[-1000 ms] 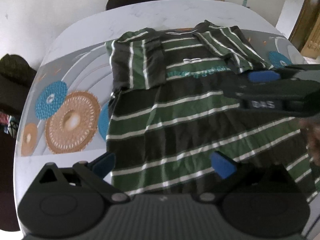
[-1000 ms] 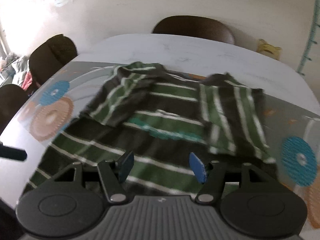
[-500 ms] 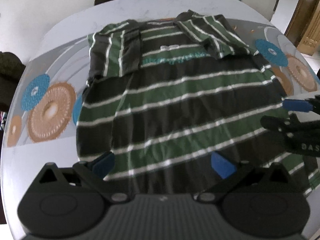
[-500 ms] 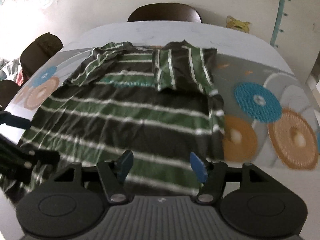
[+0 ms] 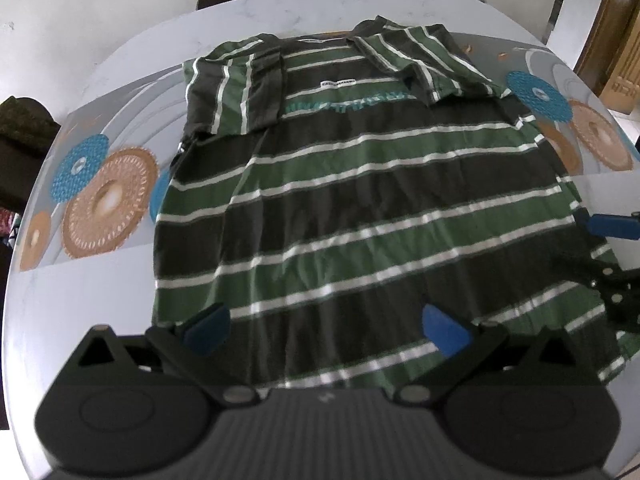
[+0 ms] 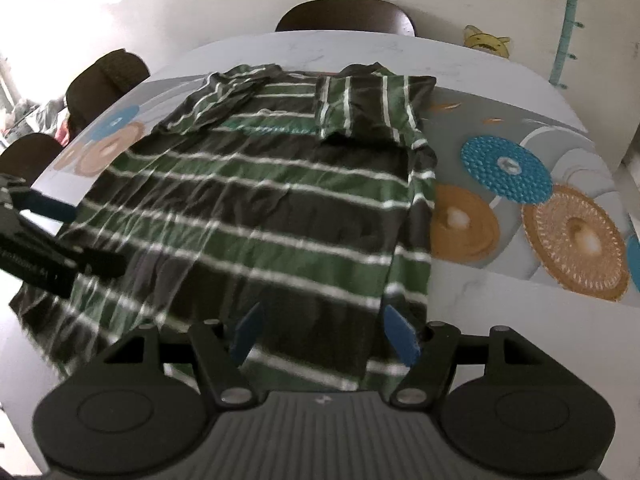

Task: Fold clothes
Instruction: 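Withdraw the right tool away from the striped shirt, then move both tools toward the shirt hem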

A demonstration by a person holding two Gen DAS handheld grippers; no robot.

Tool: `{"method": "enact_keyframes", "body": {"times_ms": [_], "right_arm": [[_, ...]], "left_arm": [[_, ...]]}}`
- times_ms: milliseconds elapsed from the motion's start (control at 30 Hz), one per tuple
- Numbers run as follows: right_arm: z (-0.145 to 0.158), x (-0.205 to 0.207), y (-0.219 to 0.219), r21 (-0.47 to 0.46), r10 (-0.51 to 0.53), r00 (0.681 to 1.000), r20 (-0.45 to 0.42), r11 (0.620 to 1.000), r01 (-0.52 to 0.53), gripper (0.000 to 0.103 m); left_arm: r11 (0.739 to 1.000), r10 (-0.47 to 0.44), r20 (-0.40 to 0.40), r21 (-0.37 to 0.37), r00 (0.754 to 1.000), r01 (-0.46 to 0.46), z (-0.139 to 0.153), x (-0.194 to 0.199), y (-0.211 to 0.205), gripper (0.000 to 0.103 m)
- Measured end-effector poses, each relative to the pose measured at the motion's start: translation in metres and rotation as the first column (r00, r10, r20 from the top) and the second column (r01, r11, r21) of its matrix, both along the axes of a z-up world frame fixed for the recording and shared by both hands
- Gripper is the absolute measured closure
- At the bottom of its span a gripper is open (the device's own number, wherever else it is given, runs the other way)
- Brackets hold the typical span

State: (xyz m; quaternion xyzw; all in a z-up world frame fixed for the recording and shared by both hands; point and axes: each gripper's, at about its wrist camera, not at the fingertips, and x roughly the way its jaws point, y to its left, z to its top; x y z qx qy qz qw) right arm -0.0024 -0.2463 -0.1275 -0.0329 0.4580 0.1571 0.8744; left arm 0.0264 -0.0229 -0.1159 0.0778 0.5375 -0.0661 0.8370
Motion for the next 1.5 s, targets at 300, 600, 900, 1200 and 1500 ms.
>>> {"method": "enact_keyframes", "body": {"times_ms": [300, 600, 900, 1200, 1500], "right_arm": [[0.0, -0.018, -0.012, 0.014, 0.013, 1.0, -0.003, 1.0, -0.013, 0.036], [0.0, -0.043, -0.022, 0.002, -0.078, 0.997, -0.015, 0.997, 0.078, 0.036], [-0.002, -0.064, -0.022, -0.024, -0.156, 0.987, -0.032, 0.988, 0.155, 0.036], [0.002, -0.071, -0.01, -0.033, -0.187, 0.982, -0.019, 0.982, 0.187, 0.036], [0.006, -0.077, 0.002, -0.073, -0.214, 0.977, -0.004, 0.974, 0.213, 0.036]], "left_arm": [[0.998, 0.011, 0.03, 0.057, 1.0, -0.013, 0.003, -0.019, 0.001, 0.0], [0.998, -0.025, 0.019, 0.06, 0.999, 0.024, 0.007, -0.035, 0.024, 0.0], [0.999, -0.015, 0.004, 0.053, 1.0, 0.014, 0.007, -0.05, 0.052, 0.0], [1.0, 0.005, -0.003, 0.023, 1.0, -0.005, 0.005, -0.063, 0.08, 0.0], [0.998, -0.053, -0.004, -0.033, 0.999, 0.053, 0.004, -0.079, 0.102, 0.0]]}}
